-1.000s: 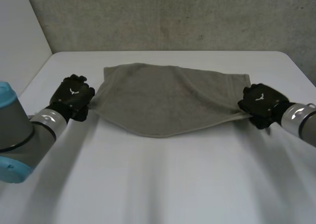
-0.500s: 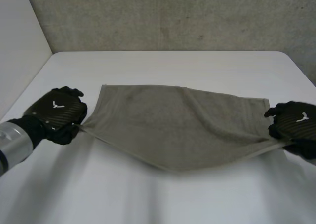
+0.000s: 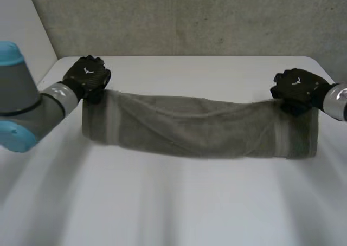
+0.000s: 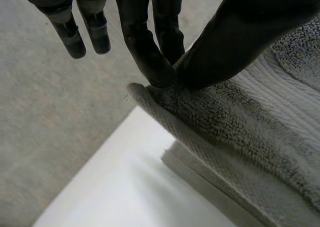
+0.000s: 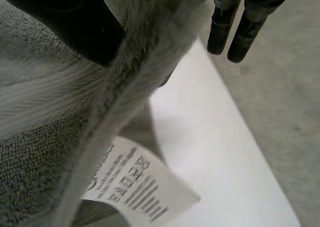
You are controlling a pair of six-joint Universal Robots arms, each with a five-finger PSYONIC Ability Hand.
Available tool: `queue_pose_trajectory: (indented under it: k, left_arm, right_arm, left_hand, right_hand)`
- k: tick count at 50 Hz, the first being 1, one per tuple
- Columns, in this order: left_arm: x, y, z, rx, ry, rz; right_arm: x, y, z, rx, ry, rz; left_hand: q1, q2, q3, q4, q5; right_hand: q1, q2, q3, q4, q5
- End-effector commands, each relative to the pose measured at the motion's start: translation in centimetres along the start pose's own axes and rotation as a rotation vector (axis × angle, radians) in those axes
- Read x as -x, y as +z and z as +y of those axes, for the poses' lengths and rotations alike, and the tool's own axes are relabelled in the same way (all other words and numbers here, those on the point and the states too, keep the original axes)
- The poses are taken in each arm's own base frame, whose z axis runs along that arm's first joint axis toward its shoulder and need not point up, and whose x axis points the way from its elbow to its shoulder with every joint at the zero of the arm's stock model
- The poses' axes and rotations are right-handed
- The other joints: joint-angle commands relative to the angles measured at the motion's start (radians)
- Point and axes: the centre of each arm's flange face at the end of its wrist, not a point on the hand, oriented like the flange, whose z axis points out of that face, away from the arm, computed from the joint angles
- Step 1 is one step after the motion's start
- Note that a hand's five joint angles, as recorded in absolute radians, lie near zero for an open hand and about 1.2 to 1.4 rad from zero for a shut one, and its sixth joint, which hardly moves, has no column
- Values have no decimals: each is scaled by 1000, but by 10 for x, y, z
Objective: Fold the towel.
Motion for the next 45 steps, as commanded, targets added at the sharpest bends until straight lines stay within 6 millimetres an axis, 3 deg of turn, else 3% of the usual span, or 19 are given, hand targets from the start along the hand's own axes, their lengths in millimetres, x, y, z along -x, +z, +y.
queue_pose_trajectory:
  k: [1, 13, 27, 33, 41, 42, 43, 44, 45]
  left_arm:
    - [-8, 12, 2, -56, 27, -40]
    - [-20, 29, 31, -54, 29, -65]
    - [-16, 38, 27, -132, 40, -159]
    - [-23, 41, 27, -149, 44, -153]
    - [-41, 46, 42, -124, 41, -118]
    - [-45, 47, 47, -113, 41, -110]
    - [-47, 48, 51, -103, 41, -108]
    - [-47, 48, 51, -103, 41, -108]
    - [-48, 48, 54, -97, 39, -107]
  right_arm:
    - [-4, 18, 4, -40, 74, 132]
    - [18, 43, 30, 19, 96, 144]
    - [12, 63, 35, -38, 78, 280]
    - [16, 70, 35, -44, 65, 306]
    - [25, 80, 45, -31, 63, 313]
    - [29, 83, 46, -30, 61, 307]
    - [31, 86, 48, -30, 60, 311]
    - [31, 86, 48, -30, 60, 311]
    - [31, 88, 49, -24, 59, 332]
  left_hand:
    - [79, 43, -50, -55, 45]
    - [79, 43, -50, -55, 45]
    - [79, 43, -50, -55, 45]
    - [79, 43, -50, -55, 45]
    - [79, 43, -50, -55, 45]
    - [79, 43, -50, -55, 45]
    - [79, 43, -50, -55, 45]
    - [79, 43, -50, -55, 45]
    - [-14, -50, -50, -55, -47]
  right_hand:
    - [91, 54, -47, -67, 44]
    - [91, 54, -47, -67, 44]
    - [91, 54, -47, -67, 44]
    - [91, 54, -47, -67, 44]
    - [91, 54, -47, -67, 44]
    - [48, 11, -47, -67, 2]
    - [-449, -486, -47, -67, -496]
    - [-454, -491, -47, -67, -501]
    - [-1018, -1055, -47, -67, -1065]
